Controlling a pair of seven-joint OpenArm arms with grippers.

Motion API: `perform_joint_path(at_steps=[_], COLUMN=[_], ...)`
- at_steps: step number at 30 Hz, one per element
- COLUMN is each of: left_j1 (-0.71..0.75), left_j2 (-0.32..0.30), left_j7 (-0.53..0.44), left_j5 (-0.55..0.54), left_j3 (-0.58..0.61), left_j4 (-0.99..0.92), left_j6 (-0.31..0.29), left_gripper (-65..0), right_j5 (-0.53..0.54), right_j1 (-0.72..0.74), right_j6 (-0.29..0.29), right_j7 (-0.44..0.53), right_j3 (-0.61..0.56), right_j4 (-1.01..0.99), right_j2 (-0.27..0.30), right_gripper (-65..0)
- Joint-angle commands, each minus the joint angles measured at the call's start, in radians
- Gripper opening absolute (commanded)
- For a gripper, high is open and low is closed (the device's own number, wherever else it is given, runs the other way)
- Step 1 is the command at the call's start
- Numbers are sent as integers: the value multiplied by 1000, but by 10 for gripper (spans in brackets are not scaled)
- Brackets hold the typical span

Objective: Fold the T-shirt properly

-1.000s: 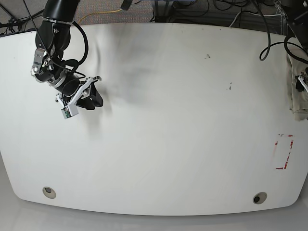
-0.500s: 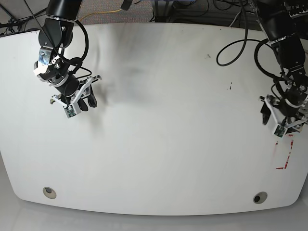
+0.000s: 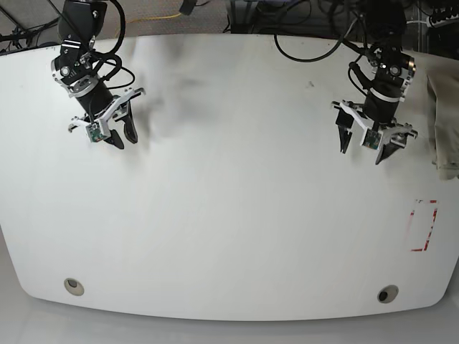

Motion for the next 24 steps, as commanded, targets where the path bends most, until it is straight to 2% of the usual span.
perform_joint_path(at_steps=[1,8,13,19,24], left_j1=[58,304,443,589,669], left_j2=[23,117,163,175,140], left_j7=[-63,-132,-169,-169,-166], left_j5=[-2,-3,-5,-11,-131], left_j3=[-5,-5,-5,-4,-5], left_j4=[46,161,166,160,155], left_j6=[8,8,8,8,8], left_gripper=[-236,-265,-265,-279,-297], right_j5=[14,18,18,18,18], right_j1=[-41,-202,-314,-458,-544], right_j6=[5,5,5,5,5], right_j7=[64,176,193,194,196], right_j3=[2,19,30,68,73], right_j4=[20,21,52,107,115], right_j2=[10,-1,-25,-74,-120], right_gripper=[-468,-468,-469,-469,-469])
